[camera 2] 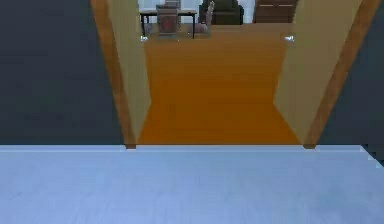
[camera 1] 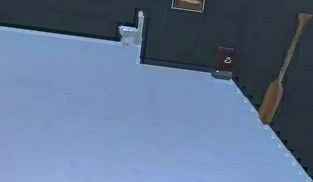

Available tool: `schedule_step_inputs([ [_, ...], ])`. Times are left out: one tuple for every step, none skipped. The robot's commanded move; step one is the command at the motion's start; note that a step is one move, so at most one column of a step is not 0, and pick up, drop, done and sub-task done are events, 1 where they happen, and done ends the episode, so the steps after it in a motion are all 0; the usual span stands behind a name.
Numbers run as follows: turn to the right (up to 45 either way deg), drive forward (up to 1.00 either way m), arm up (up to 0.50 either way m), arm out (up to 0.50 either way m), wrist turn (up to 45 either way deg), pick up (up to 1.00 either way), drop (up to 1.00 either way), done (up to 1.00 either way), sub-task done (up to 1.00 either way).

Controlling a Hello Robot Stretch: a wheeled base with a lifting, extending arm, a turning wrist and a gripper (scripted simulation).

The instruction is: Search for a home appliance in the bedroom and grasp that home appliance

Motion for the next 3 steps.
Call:
schedule_step_inputs([
  [45.0,0.0,0.0,0.0,0.0,0.0,0.0,0.0,0.0],
  [24.0,0.0,0.0,0.0,0.0,0.0,0.0,0.0,0.0],
  [0.0,0.05,0.0,0.0,0.0,0.0,0.0,0.0,0.0],
])
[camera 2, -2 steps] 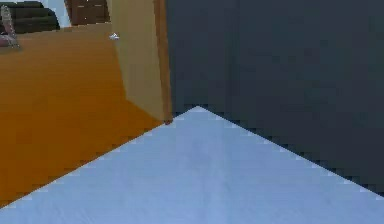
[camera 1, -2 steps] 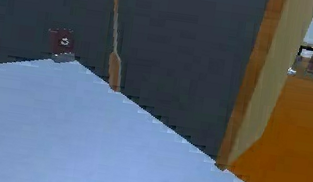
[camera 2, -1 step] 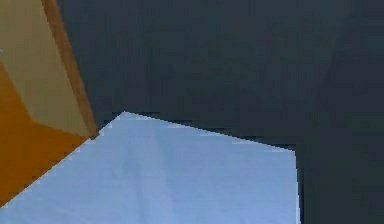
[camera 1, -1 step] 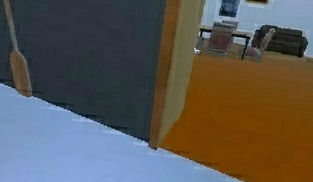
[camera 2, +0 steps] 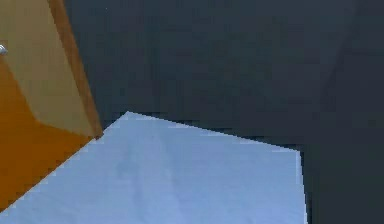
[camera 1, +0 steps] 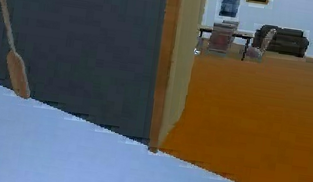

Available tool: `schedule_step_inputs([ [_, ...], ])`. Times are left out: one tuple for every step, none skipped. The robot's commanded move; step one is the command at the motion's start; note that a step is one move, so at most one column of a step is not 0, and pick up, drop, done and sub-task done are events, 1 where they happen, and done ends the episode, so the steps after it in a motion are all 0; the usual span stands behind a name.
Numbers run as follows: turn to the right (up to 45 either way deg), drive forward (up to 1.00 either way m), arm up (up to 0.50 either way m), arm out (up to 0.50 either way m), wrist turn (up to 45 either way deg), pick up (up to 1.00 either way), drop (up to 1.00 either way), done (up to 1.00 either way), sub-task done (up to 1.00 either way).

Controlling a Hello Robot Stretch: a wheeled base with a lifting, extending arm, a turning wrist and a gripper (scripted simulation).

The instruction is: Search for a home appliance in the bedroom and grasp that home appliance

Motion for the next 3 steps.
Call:
schedule_step_inputs([
  [-45.0,0.0,0.0,0.0,0.0,0.0,0.0,0.0,0.0],
  [-39.0,0.0,0.0,0.0,0.0,0.0,0.0,0.0,0.0],
  [0.0,0.85,0.0,0.0,0.0,0.0,0.0,0.0,0.0],
])
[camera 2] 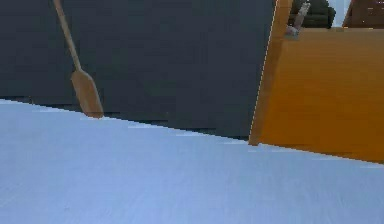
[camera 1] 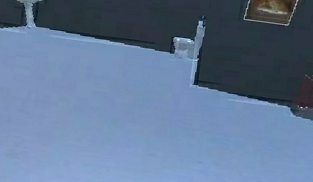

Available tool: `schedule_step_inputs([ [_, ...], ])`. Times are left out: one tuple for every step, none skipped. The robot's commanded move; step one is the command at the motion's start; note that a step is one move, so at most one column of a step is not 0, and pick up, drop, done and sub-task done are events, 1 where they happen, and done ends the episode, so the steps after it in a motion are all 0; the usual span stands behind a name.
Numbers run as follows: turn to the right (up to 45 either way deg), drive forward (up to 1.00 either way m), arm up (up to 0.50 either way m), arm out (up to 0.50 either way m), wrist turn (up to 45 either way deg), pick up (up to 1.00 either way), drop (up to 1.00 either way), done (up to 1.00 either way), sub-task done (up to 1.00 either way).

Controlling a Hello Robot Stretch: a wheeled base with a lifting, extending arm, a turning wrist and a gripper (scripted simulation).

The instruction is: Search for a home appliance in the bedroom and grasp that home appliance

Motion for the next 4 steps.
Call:
schedule_step_inputs([
  [-45.0,0.0,0.0,0.0,0.0,0.0,0.0,0.0,0.0],
  [-27.0,0.0,0.0,0.0,0.0,0.0,0.0,0.0,0.0],
  [0.0,1.0,0.0,0.0,0.0,0.0,0.0,0.0,0.0],
  [0.0,1.0,0.0,0.0,0.0,0.0,0.0,0.0,0.0],
])
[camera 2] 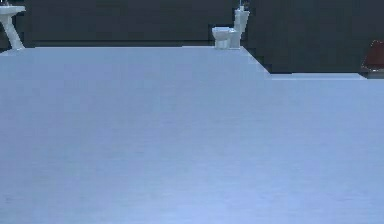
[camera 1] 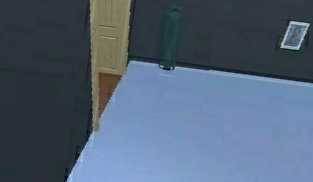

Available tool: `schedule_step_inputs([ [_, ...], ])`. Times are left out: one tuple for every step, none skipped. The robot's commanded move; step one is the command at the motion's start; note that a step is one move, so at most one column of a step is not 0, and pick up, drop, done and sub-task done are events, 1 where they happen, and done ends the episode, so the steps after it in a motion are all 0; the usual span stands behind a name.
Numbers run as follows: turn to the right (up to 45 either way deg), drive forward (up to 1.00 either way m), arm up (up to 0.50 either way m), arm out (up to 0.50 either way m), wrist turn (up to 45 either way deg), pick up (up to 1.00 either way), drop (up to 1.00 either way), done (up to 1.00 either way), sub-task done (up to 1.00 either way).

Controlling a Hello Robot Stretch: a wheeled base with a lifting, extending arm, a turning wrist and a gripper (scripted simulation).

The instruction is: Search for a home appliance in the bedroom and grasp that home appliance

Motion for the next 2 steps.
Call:
schedule_step_inputs([
  [0.0,1.0,0.0,0.0,0.0,0.0,0.0,0.0,0.0],
  [-3.0,0.0,0.0,0.0,0.0,0.0,0.0,0.0,0.0],
])
